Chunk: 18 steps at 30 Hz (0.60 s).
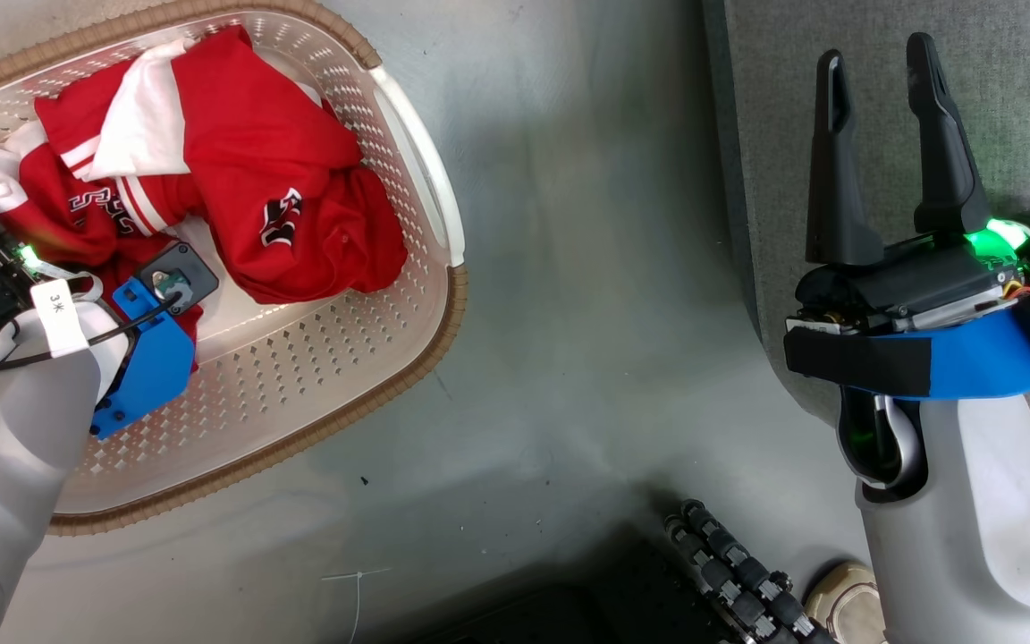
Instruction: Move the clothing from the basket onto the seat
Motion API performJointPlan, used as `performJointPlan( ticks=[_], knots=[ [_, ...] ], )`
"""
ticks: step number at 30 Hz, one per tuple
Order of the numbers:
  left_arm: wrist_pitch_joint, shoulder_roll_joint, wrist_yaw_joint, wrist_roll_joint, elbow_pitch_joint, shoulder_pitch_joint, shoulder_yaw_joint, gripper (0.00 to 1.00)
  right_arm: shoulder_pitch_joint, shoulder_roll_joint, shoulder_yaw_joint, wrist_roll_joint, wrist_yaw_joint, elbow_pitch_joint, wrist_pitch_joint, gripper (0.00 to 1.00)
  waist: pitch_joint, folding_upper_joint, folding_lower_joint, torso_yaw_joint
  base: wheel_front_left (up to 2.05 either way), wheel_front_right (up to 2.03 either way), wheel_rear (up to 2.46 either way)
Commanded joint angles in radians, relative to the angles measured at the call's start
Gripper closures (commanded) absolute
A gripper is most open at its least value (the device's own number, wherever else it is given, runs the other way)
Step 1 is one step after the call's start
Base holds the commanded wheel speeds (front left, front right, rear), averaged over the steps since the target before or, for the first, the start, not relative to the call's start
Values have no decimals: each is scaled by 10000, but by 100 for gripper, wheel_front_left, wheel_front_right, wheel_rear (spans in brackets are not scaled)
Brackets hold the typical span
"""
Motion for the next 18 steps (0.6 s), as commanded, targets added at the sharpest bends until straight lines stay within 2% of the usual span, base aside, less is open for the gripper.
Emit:
performJointPlan(
  ticks=[1, 2, 10, 18],
  knots=[
    [246, 61, 6, -53, 146, -14, -107, 88, -111, -24, -57, 43, -3, -23, -53, 0, 1, -1, 3, 5, 0, 0, 0],
    [265, 46, 4, -35, 148, 4, -136, 100, -108, -24, -70, 51, -3, -6, -53, 0, -2, -1, 3, 12, 0, 0, 0],
    [292, -73, -20, -188, 117, 145, -238, 100, -144, -27, -167, 57, -4, 185, -53, 0, -177, -1, 3, 78, 0, 0, 0],
    [-198, -363, 6, -497, -45, 193, -295, 100, -189, -25, -245, -96, -3, 356, -53, 0, -605, -1, 3, 356, 0, 0, 0]
  ],
)
